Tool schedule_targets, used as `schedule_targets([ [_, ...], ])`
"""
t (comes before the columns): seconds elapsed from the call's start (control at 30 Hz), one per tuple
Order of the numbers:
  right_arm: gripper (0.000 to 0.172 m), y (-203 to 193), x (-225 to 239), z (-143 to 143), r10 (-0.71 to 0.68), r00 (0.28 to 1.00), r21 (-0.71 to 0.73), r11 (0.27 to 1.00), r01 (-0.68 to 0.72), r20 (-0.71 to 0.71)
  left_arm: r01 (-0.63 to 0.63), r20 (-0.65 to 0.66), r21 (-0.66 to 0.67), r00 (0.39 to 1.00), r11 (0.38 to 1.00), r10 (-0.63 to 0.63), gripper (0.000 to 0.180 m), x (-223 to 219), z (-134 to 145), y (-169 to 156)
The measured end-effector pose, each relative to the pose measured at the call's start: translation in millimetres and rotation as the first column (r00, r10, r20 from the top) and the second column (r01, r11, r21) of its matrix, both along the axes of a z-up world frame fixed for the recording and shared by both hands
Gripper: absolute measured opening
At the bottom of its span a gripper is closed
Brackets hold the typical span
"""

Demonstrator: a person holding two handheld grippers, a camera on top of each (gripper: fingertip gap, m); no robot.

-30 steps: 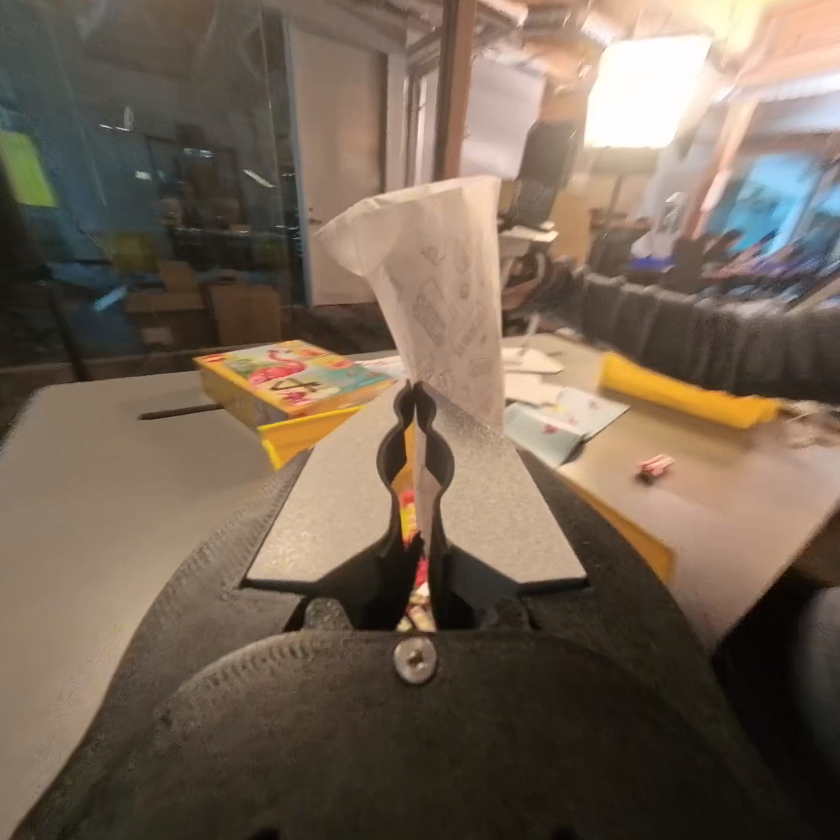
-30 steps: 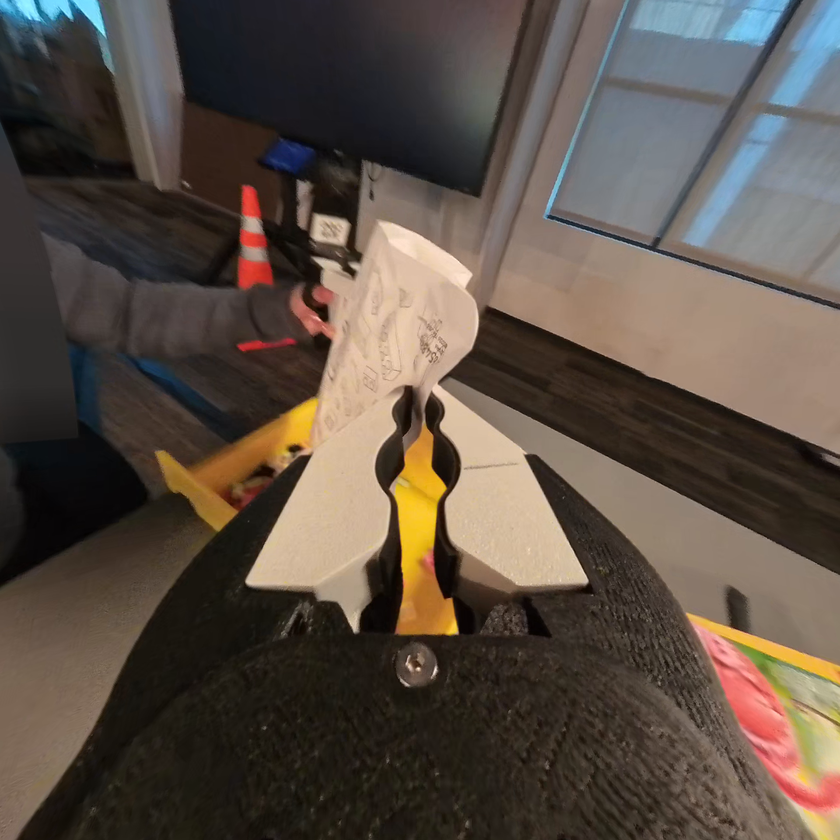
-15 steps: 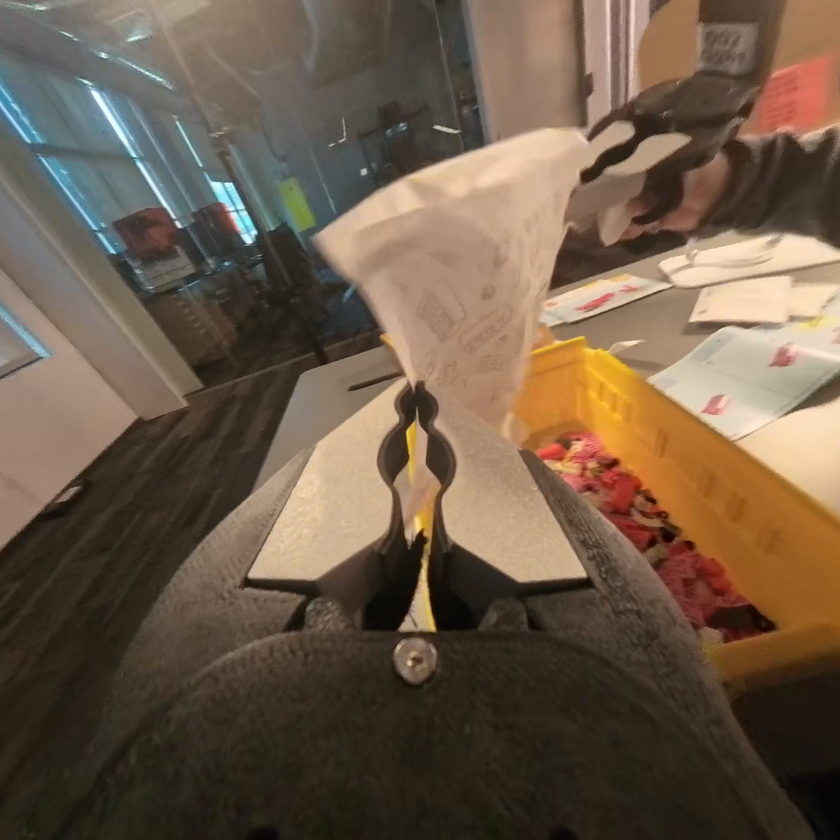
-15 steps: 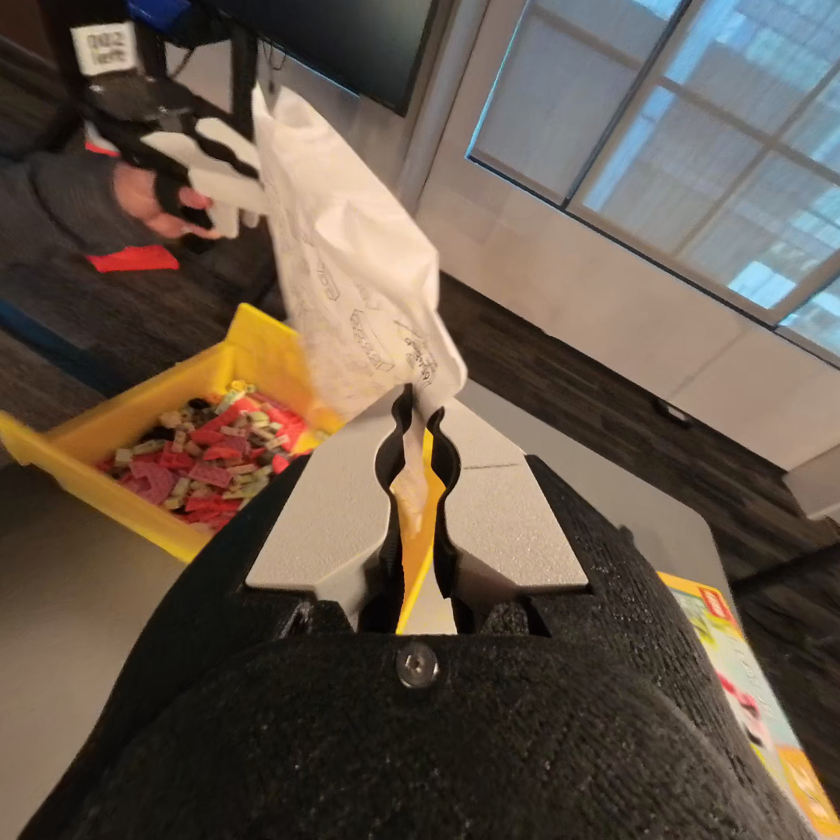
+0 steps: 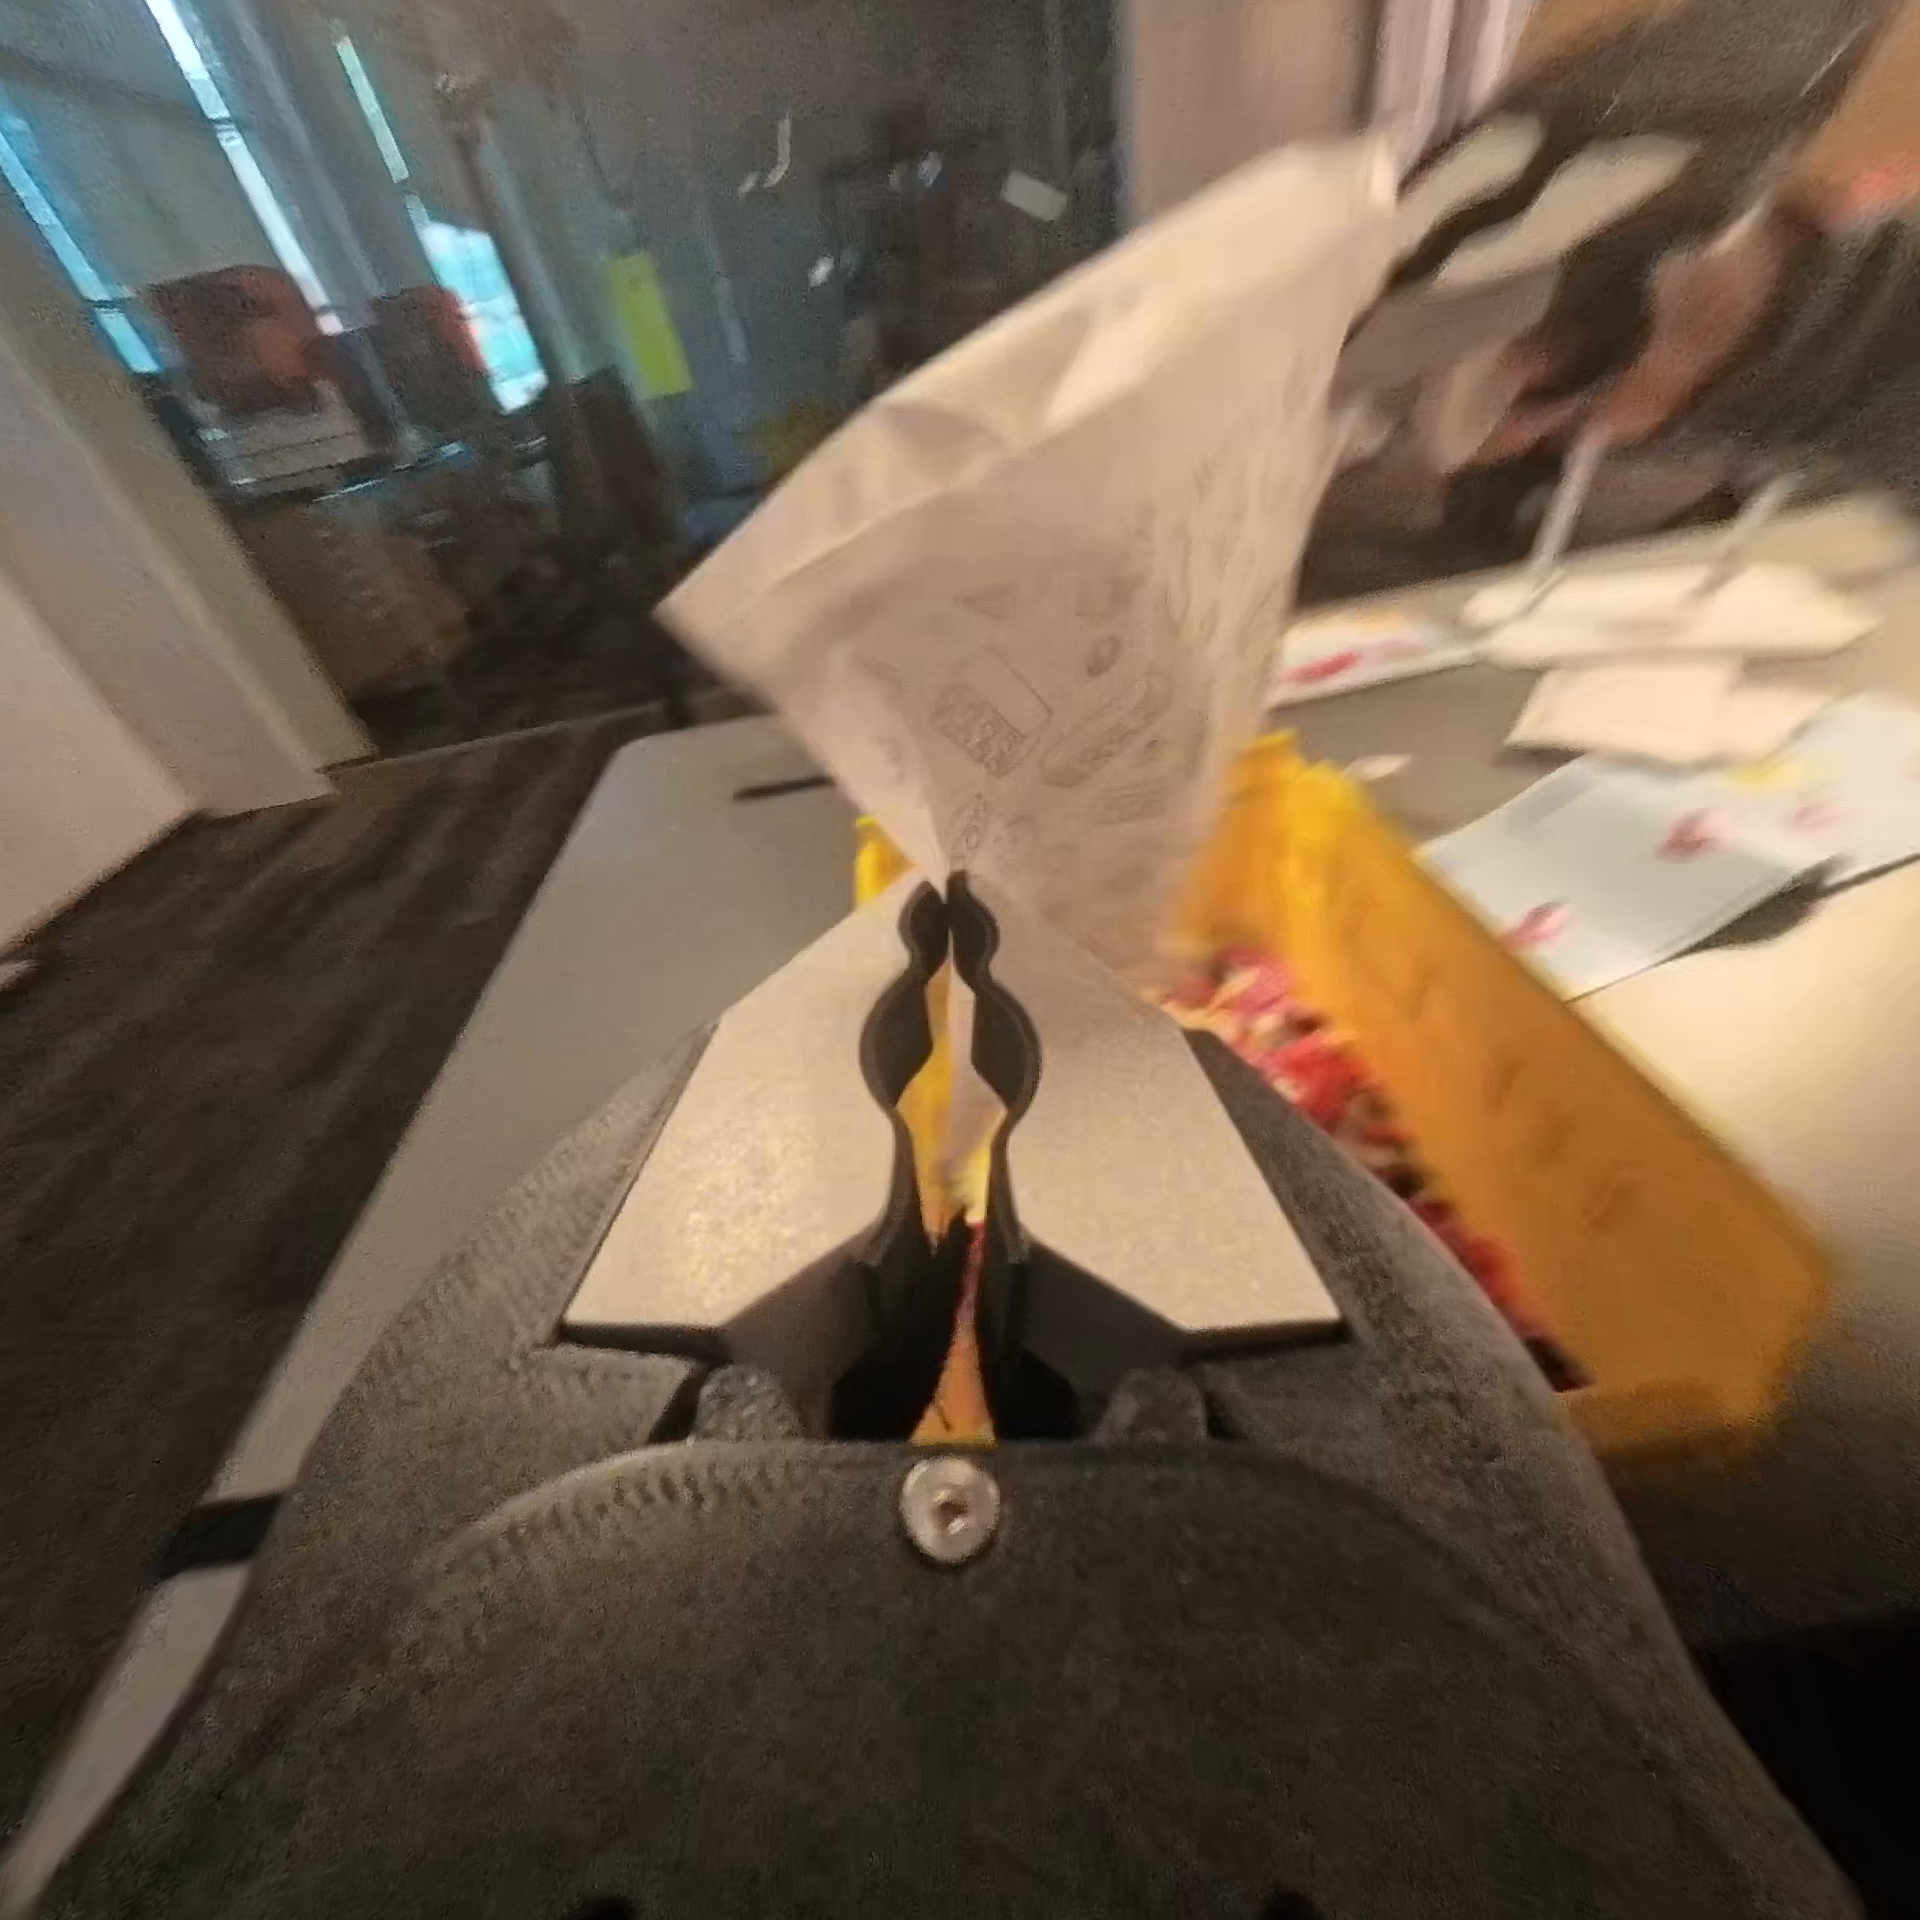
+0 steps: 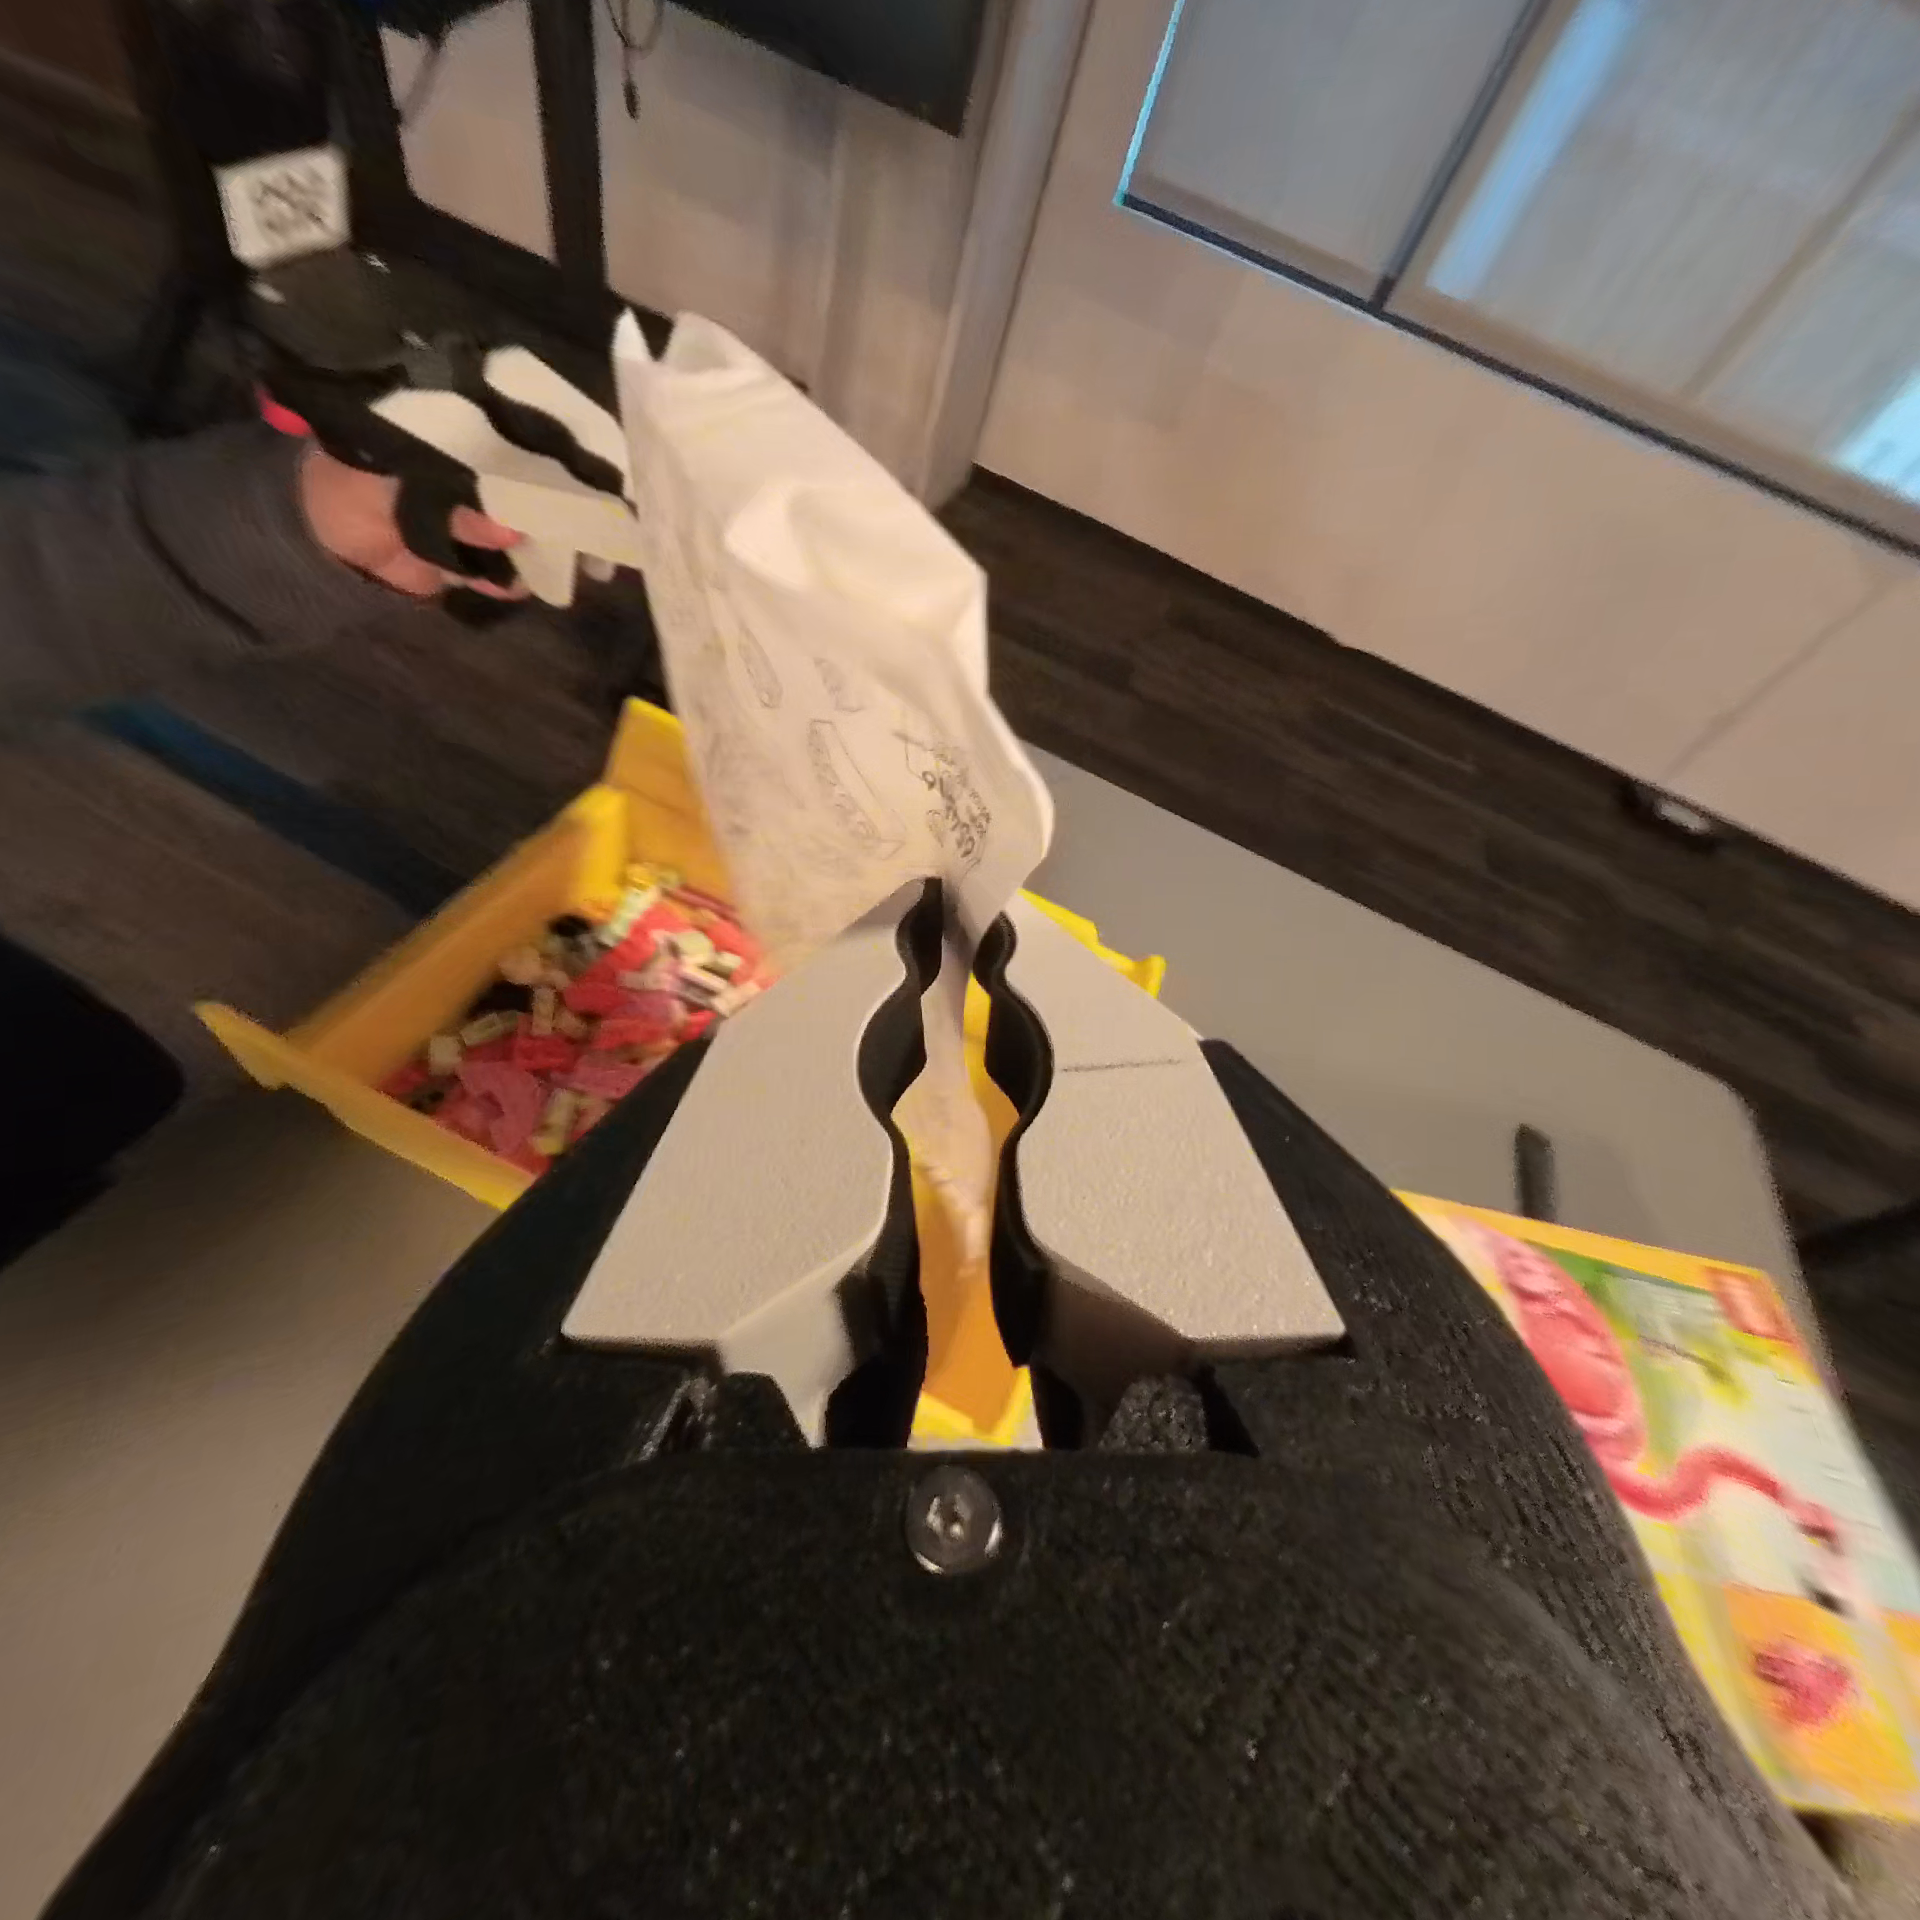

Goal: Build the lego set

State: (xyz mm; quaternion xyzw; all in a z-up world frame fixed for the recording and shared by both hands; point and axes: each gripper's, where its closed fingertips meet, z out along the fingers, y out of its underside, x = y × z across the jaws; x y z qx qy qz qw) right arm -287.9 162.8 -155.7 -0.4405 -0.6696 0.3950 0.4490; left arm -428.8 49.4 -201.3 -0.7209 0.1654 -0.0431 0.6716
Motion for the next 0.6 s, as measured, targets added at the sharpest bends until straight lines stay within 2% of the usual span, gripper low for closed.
schedule_targets([
  [0.03, 0.003, -1, 1, 4, -0.001, 1.000, -0.042, 0.999, 0.000, -0.021, 0.055, 0.069, 0.020, 0.996, 0.998, -0.057, 0.000, 6, 7, -4],
  [0.1, 0.003, -13, -6, 5, 0.015, 0.999, 0.002, 1.000, -0.015, -0.038, 0.101, 0.025, 0.010, 0.995, 0.995, -0.102, 0.000, 24, 3, -3],
  [0.17, 0.003, -17, -7, 6, 0.015, 0.999, 0.063, 0.998, -0.013, -0.031, 0.028, -0.071, -0.007, 0.997, 1.000, -0.029, 0.000, 18, -4, 1],
  [0.2, 0.003, -9, -1, 6, -0.004, 1.000, 0.069, 0.998, 0.005, -0.020, -0.016, -0.063, 0.013, 0.998, 1.000, 0.017, 0.000, 4, 0, -1],
  [0.27, 0.003, -12, 10, 6, 0.058, 0.998, -0.031, 0.998, -0.058, -0.016, 0.073, 0.090, 0.056, 0.993, 0.996, -0.078, 0.000, 1, 20, -14],
  [0.3, 0.003, -11, 10, 0, 0.056, 0.998, -0.015, 0.998, -0.056, 0.009, 0.067, 0.072, 0.046, 0.995, 0.997, -0.070, 0.000, 1, 21, -15],
  [0.37, 0.003, -10, 13, -7, 0.062, 0.997, 0.000, 0.998, -0.062, 0.046, 0.036, -0.053, 0.033, 0.998, 0.999, -0.035, 0.000, 0, 18, -11],
  [0.53, 0.003, -18, 34, 14, 0.168, 0.985, -0.107, 0.981, -0.163, 0.035, 0.269, 0.019, 0.015, 0.963, 0.963, -0.270, 0.000, 22, 37, -20],
  [0.6, 0.003, -18, 38, 36, 0.171, 0.985, -0.139, 0.975, -0.171, -0.008, 0.305, 0.052, 0.065, 0.950, 0.950, -0.309, 0.000, 25, 61, -18],
])
